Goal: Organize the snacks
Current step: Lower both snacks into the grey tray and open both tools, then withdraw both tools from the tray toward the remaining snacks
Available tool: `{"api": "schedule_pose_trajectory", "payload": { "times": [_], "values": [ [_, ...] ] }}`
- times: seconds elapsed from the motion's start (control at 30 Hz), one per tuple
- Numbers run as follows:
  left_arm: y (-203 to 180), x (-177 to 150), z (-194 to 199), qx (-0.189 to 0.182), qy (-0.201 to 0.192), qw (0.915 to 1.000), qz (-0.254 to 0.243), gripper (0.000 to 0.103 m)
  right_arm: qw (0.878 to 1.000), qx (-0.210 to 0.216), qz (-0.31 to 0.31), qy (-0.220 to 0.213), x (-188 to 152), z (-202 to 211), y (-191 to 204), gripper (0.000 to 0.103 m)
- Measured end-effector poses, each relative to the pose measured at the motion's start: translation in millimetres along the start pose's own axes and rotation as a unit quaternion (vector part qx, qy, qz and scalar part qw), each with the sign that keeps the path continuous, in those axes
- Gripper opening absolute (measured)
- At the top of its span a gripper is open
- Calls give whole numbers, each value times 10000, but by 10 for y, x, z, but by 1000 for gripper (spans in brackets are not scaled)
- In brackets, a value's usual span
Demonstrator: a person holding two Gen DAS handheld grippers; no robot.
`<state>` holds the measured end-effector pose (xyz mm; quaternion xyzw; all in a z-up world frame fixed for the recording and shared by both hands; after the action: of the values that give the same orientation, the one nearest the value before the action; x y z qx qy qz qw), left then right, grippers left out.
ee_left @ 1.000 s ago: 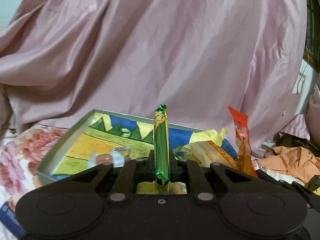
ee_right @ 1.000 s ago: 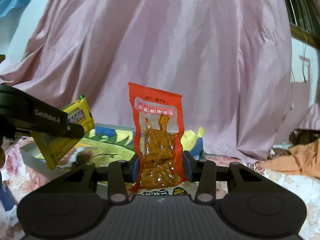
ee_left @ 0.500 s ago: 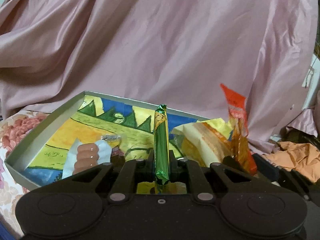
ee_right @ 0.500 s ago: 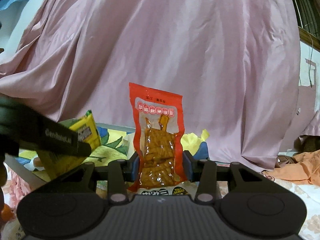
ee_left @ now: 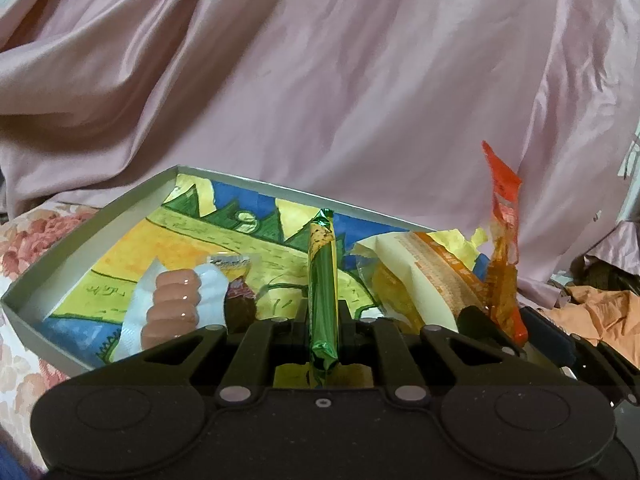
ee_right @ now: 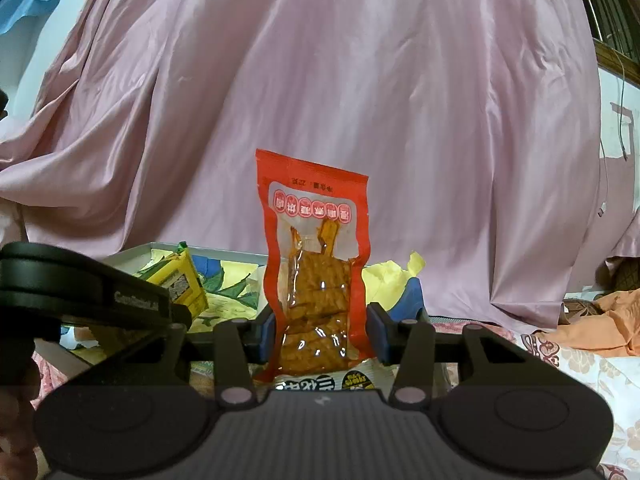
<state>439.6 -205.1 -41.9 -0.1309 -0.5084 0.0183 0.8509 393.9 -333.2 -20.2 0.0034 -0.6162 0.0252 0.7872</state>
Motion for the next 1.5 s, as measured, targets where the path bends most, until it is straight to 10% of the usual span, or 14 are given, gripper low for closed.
{"api": "schedule_pose_trajectory", "payload": {
  "times": [0.23, 0.9, 1.5],
  "values": [
    [73, -7, -11, 37, 61, 9998, 164, 13, 10000, 3, -3, 2, 1, -1, -3, 53],
    [130, 272, 524, 403, -611, 9972, 170, 99, 9995, -88, -18, -318, 152, 331, -14, 98],
    [427, 271, 1526, 575, -959, 9937, 101, 102, 9973, -69, -302, -667, 292, 1101, -98, 103]
  ]
}}
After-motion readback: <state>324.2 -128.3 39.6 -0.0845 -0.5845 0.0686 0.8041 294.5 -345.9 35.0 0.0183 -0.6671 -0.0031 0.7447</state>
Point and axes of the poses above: each gripper's, at about its wrist camera, not at the fingertips, and z roughly against the way its jaws point, y to its left, x to its top, the point moved 10 cm from there along -z, roughly the way its jaws point
